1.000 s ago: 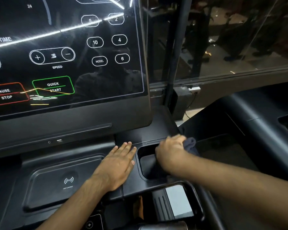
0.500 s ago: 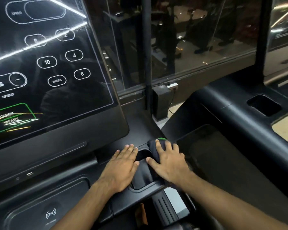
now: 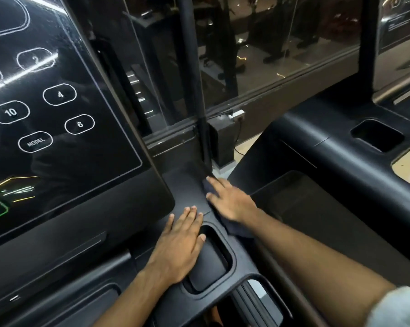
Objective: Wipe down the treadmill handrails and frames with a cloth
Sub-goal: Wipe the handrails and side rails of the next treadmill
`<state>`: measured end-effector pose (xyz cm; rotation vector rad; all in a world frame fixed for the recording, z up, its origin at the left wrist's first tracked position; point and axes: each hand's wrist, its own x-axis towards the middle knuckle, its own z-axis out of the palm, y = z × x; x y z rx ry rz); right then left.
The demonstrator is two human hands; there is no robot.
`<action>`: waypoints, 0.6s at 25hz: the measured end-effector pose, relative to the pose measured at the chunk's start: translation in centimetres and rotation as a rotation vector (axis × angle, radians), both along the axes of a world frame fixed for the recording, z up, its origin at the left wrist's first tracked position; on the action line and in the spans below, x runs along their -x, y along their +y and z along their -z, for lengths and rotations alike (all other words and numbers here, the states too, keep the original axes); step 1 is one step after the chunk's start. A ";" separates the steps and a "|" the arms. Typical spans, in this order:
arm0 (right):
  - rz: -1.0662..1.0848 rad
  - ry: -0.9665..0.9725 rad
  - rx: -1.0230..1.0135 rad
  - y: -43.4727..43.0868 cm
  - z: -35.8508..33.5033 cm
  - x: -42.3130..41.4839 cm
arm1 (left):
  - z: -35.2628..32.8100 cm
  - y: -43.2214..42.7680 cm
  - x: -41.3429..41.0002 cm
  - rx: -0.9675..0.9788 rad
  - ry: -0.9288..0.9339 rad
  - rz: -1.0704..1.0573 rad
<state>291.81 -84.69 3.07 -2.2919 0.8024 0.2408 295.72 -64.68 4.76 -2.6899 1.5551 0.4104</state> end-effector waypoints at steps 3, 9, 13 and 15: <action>0.106 0.132 0.122 -0.2 -0.3 -2.6 | 0.0 -0.8 -0.3 -0.003 0.002 0.007; 0.134 -0.042 -0.189 -3.8 1.4 -4.4 | 0.4 -1.9 -0.6 0.012 0.000 0.023; 0.165 -0.043 0.001 0.1 2.3 -0.4 | 0.2 -2.1 -0.4 -0.001 -0.003 0.004; 0.044 -0.142 0.012 -0.2 2.3 0.5 | 0.4 -2.3 -0.2 0.003 -0.011 0.010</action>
